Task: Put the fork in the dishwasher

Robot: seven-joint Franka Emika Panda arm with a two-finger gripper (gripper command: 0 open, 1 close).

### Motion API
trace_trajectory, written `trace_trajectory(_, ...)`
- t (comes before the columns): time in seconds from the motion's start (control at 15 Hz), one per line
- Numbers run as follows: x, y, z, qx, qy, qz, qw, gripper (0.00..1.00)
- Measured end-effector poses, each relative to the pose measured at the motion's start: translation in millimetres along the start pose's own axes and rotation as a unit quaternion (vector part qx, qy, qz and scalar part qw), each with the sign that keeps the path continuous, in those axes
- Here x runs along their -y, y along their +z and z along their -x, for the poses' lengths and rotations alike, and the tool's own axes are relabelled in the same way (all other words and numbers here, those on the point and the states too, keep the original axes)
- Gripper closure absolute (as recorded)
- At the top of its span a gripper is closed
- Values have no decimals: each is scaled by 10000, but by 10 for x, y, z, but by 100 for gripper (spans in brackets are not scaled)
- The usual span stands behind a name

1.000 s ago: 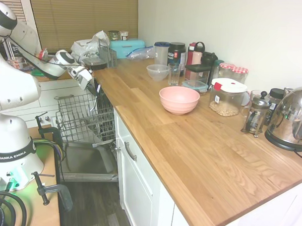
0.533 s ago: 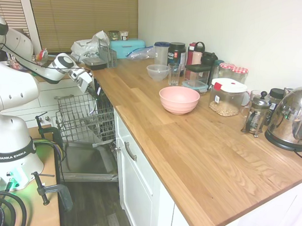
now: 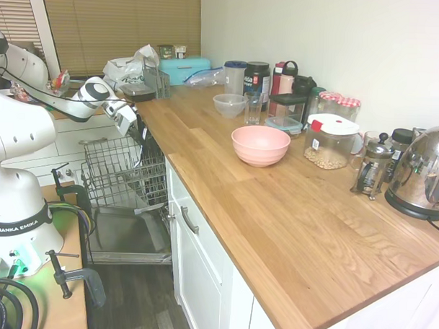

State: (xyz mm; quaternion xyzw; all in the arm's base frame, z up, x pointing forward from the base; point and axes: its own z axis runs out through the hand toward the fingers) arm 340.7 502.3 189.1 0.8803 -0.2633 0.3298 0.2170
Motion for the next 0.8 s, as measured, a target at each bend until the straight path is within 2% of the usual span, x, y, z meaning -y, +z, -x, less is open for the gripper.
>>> trace_trajectory(0.27, -56, -136, -134, -13, 95, -101, 9999, 0)
trace_trajectory(0.4, -162, -375, -404, -93, 270, -332, 9990, 0)
trace_trajectory(0.53, -454, -724, -918, -55, 537, -674, 9963, 0)
trace_trajectory(0.67, -870, -1040, -1547, 231, 823, -954, 9918, 0)
trace_trajectory(0.8, -1290, -1194, -2177, 635, 1123, -1205, 9843, 0)
